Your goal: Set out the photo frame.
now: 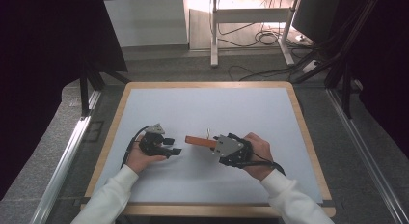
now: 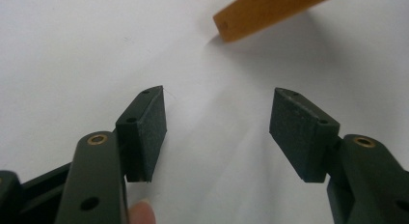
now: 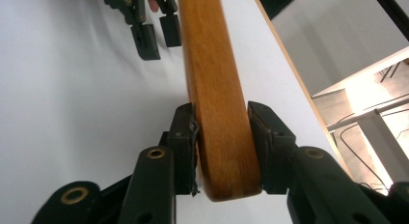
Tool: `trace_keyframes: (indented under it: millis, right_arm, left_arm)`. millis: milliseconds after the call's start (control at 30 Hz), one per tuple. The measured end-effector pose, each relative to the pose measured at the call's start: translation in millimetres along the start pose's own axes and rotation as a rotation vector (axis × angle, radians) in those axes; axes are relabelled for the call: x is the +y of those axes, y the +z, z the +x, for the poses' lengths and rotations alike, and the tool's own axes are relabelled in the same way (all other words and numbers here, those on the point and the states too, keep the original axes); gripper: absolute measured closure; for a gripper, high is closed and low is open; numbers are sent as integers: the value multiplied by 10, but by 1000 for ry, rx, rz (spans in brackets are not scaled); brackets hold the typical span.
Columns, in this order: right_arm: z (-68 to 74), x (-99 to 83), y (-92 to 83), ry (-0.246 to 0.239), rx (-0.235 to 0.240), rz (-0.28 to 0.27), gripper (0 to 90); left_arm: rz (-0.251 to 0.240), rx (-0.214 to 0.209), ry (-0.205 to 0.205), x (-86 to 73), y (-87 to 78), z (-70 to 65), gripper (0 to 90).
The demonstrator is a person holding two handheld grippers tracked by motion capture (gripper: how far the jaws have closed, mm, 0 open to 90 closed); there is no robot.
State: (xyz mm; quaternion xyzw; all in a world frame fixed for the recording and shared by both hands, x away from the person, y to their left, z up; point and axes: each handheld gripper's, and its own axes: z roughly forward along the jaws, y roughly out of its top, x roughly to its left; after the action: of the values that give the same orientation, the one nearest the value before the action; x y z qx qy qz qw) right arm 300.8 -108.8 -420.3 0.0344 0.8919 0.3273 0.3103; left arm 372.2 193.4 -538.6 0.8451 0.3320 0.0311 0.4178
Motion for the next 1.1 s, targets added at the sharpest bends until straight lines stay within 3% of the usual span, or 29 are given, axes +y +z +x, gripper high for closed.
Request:
trace_keyframes:
  millis: [167,633,1100]
  right_arm:
    - [-56,52,61,18,-10,-5,624]
    - [-383,12,187,133,-30,-29,591]
    - [-687,4,371,227,-32,4,536]
  left_arm:
    - [-1,-2,0,-1,-6,-1,378]
    - [9,-3,3,-5,16,-2,375]
    - [14,0,11,-2,18,-1,369]
